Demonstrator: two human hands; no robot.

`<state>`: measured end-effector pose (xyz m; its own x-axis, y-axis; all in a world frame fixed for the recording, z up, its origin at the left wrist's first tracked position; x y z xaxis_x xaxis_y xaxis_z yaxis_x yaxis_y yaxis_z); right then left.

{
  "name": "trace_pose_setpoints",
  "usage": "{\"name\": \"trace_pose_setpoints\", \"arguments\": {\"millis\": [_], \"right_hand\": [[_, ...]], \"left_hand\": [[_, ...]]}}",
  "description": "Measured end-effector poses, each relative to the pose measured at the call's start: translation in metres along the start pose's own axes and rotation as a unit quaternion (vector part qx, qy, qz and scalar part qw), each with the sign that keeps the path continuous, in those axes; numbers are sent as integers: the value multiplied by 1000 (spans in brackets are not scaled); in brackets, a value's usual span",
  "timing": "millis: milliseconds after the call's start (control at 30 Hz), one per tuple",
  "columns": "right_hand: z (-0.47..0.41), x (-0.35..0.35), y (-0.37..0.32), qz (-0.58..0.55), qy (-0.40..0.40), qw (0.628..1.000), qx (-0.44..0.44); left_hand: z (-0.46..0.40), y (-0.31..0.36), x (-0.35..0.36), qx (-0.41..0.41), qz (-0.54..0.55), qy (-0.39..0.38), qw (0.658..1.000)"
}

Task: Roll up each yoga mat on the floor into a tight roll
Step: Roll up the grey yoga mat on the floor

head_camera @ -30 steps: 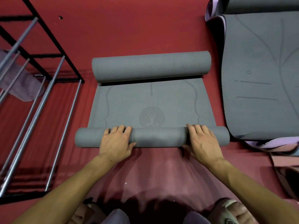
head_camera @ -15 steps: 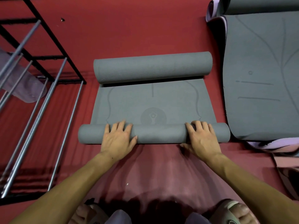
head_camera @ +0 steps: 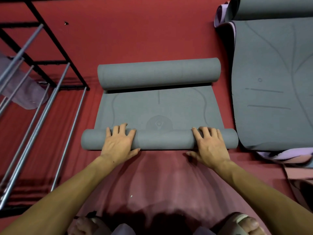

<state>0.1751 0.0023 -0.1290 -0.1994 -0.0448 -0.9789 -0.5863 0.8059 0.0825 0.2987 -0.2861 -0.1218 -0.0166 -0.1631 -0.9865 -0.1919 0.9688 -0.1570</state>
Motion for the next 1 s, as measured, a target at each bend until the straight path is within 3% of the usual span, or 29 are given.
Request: {"name": "trace_pose_setpoints", "arguments": {"millis": [367,867,1000], "right_hand": [[-15,12,4,57,-57,996,-38],[11,5,-9,-24,-257,965,-56],[12,3,-9,-13,-236,970,-58]], "left_hand": [[-9,-1,12,2,-45,-30,999],[15,-10,-10,47,76,-186,978],[20,-11,-10,39,93,-182,978]]}}
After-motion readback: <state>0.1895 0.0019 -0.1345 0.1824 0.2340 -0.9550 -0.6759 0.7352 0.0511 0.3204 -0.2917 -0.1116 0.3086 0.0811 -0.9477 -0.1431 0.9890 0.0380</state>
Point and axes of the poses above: each hand's wrist, its own z-axis away from the middle knuckle, its own x-axis out of the palm, y = z × x, the point moved 7 cm from there along -z, towards the middle knuckle, and after that the axes turned 12 degrees about y, right-handed, at the moved point
